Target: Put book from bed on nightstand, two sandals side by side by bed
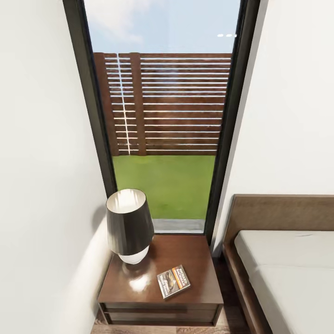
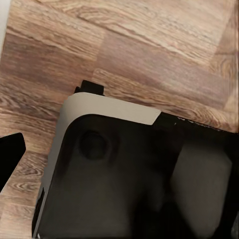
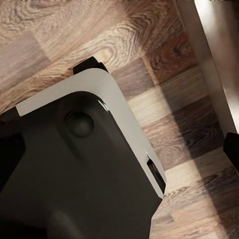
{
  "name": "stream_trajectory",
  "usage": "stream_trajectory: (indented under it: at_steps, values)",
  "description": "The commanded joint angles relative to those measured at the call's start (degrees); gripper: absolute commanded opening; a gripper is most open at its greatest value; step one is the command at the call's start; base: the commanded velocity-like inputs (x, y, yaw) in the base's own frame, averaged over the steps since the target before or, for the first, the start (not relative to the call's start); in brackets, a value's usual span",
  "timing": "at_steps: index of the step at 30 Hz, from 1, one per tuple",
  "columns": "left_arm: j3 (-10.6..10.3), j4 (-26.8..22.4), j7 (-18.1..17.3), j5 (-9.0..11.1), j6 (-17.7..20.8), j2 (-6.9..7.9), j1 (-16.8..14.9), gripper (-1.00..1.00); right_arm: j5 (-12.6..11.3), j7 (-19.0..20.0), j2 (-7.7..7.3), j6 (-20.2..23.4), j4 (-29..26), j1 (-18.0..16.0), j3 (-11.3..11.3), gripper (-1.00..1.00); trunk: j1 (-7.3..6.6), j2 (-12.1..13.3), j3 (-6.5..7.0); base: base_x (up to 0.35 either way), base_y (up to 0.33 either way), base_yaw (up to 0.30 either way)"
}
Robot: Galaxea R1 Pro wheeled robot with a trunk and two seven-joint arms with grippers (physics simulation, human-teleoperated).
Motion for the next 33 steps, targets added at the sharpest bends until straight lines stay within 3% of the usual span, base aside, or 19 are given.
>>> stream_trajectory:
  at_steps: [1, 4, 10, 15, 25, 33]
  values:
    - [0.5, 0.1, -0.3, 0.0, -0.1, -0.52, 0.0, 1.0, -0.4, 0.2, -0.03, 0.0, 0.1, -0.1, 0.0, 1.0, 0.0, 0.0, -0.06, 0.0, 0.0, 0.0]
    - [0.5, 0.1, -0.3, 0.0, -0.1, -2.27, 0.0, 1.0, -0.4, 0.2, -0.01, -0.1, 0.1, -0.1, 0.0, 1.0, 0.0, 0.0, -0.06, 0.0, 0.0, 0.0]
    - [0.5, 0.1, -0.3, 0.0, -0.1, -3.4, 0.0, 1.0, -0.2, 0.2, 0.11, 0.0, 0.1, -0.1, 0.1, 1.0, 0.0, 0.0, -0.06, 0.0, 0.0, 0.0]
    - [0.6, 0.1, -0.3, 0.0, -0.1, -3.42, 0.0, 1.0, -0.2, 0.2, 1.03, 0.0, 0.1, -0.1, 0.2, 1.0, 0.0, 0.0, -0.06, 0.0, 0.0, 0.0]
    - [0.6, 0.1, -0.3, 0.0, -0.1, -3.28, 0.0, 1.0, -0.2, 0.2, 4.43, 0.1, 0.1, -0.1, 0.1, 1.0, 0.0, 0.0, -0.06, 0.0, 0.0, 0.0]
    - [0.6, 0.1, -0.3, 0.0, -0.1, -3.35, 0.0, 1.0, -0.2, 0.2, 5.38, 0.0, 0.1, -0.1, 0.1, 1.0, 0.0, 0.0, -0.06, 0.0, 0.0, 0.0]
